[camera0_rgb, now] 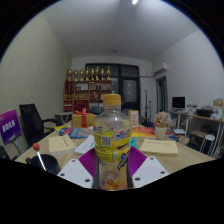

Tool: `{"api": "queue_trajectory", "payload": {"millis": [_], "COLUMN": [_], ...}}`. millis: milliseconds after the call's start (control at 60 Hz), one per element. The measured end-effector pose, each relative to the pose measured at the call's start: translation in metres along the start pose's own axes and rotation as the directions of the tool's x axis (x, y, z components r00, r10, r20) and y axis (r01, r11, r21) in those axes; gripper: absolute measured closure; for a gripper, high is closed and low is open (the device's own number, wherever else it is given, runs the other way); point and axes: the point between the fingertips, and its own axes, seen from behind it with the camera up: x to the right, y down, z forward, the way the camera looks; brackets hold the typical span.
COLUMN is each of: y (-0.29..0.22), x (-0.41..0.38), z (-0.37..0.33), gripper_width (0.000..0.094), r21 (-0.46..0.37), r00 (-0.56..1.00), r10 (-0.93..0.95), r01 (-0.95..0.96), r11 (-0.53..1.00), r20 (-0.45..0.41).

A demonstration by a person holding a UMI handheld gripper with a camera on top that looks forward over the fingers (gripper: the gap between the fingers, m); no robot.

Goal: Pour water

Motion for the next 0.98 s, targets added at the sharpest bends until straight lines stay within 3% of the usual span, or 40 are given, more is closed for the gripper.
{"api": "queue_trajectory", "payload": {"millis": [67,200,317,700,983], "y": [0.002,0.001,0.002,-0.031,-0.022], "x": [-0.001,0.002,0.004,-0.003,-0.036], "z": [-0.004,-0.006,-0.025,-0.196,-0.296], "gripper_width": [0.0543,0.0365,0.0080,0.0095,0.0097], "r21": [0.004,-0.015,-0.037,-0.012,0.004], "r00": [1.000,1.000,0.999,0.999,0.993], "r10": [0.027,0.025,0.046,0.046,0.103], "r01": [-0.027,-0.024,-0.045,-0.046,-0.103], "r11": [1.000,1.000,0.998,0.999,0.995], "r20": [-0.001,0.006,0.019,-0.020,0.060]}}
